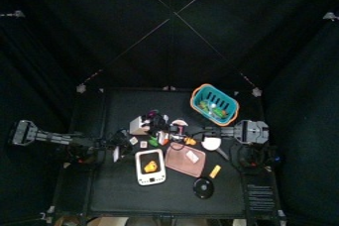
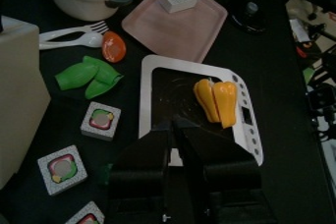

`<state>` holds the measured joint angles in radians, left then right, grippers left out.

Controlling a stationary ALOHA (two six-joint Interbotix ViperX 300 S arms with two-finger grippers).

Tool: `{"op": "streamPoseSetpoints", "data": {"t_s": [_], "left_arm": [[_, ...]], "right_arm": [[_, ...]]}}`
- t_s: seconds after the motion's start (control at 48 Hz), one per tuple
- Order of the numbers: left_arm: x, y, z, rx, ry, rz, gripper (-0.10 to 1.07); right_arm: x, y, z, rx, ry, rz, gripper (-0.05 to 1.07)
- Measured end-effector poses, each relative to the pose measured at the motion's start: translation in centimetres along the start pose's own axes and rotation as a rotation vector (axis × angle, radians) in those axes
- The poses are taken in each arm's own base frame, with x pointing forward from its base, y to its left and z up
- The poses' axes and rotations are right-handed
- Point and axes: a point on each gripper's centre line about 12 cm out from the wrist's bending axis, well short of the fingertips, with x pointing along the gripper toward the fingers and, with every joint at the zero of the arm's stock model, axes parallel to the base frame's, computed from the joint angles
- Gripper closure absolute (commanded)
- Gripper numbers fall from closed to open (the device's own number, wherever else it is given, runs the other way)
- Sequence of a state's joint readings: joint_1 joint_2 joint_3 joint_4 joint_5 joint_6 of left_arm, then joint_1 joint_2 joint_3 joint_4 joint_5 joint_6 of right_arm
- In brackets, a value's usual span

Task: Grab cleaver

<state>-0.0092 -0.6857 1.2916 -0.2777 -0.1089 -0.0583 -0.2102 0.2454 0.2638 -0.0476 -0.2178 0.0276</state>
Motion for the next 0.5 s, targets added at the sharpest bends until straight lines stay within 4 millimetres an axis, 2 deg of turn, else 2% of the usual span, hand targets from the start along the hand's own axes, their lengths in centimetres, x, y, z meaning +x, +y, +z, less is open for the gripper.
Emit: {"op": "streamPoseSetpoints", "data": {"t_s": [0.312,0.5], "left_arm": [[0.0,0.1,-0.3,-0.001,0.007,0.003,0.45],[0.0,0.1,-0.3,-0.001,0.007,0.003,0.45]], "right_arm": [[0.1,-0.8,0.4,-0.046,-0.007,-0.007,0.26],[0.2,-2.0,0.4,-0.027,-0.008,-0.030,0.26]]}}
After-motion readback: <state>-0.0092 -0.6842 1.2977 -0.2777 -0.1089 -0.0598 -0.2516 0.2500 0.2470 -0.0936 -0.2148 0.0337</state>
